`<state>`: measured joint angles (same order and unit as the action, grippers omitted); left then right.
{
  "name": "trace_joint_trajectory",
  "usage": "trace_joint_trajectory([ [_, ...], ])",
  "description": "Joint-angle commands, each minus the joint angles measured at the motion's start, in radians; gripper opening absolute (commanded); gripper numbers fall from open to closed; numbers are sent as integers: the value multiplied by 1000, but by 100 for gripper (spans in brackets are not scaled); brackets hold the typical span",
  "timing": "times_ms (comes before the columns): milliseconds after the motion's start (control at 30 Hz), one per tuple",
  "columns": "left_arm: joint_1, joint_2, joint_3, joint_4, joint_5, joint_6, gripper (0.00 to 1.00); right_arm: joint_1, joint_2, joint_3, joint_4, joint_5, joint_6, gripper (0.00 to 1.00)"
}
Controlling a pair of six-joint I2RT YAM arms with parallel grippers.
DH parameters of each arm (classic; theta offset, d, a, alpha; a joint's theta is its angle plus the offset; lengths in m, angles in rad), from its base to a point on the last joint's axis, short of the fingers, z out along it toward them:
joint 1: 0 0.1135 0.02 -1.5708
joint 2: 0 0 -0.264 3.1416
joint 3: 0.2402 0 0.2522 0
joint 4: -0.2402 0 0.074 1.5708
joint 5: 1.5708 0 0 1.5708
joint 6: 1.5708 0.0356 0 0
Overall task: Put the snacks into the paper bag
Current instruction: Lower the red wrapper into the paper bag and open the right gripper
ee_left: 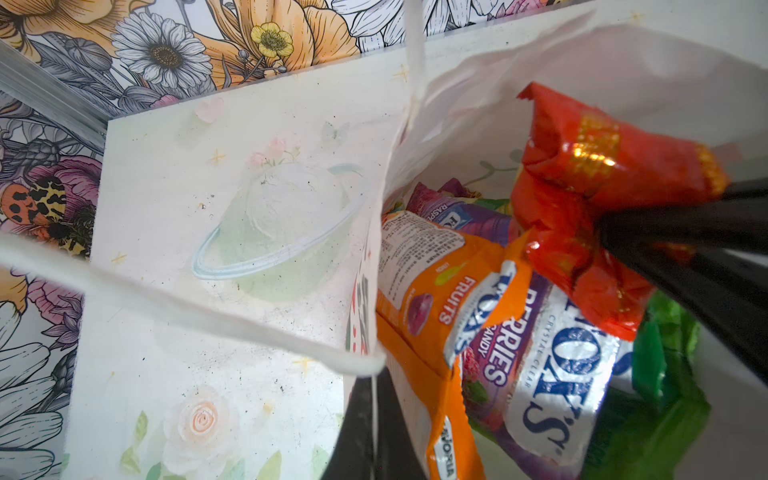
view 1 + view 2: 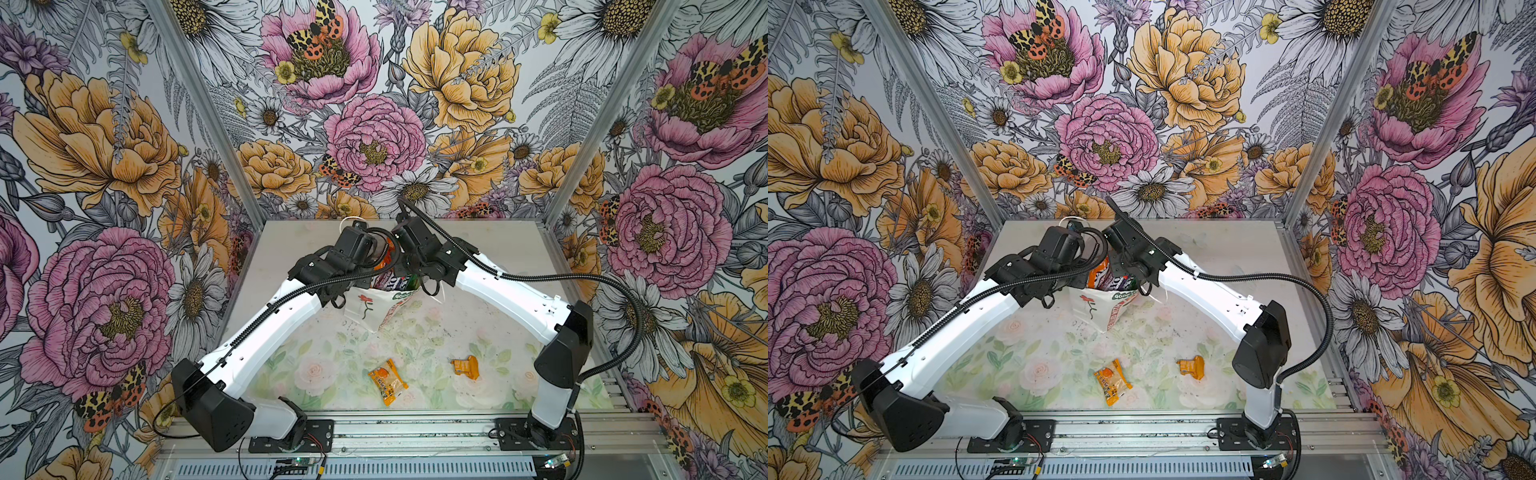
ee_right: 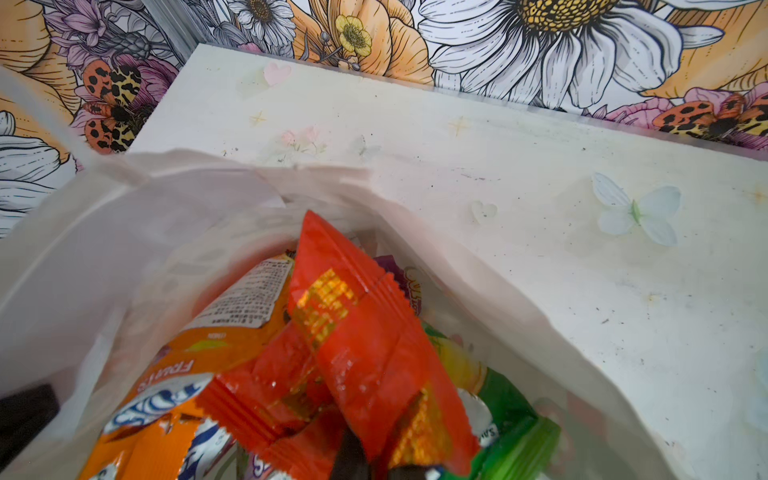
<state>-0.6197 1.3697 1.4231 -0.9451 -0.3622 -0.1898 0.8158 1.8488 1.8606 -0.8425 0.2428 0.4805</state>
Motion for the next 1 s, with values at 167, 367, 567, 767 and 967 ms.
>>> trace_joint_trajectory([
  [167, -8, -41, 3, 58, -1, 12, 0, -18, 59, 48, -53, 17, 40, 0],
  [367, -7, -40, 2, 58, -1, 12, 0, -17, 77, 70, -52, -3, 45, 0],
  [567, -8, -40, 3, 58, -6, 11, 0, -17, 124, 118, -51, -53, 53, 0],
  [767, -8, -40, 2, 56, -4, 12, 0, -40, 120, 134, -50, -51, 53, 18],
  [967, -8, -41, 2, 56, -6, 12, 0, -43, 69, 126, -50, -43, 46, 32],
])
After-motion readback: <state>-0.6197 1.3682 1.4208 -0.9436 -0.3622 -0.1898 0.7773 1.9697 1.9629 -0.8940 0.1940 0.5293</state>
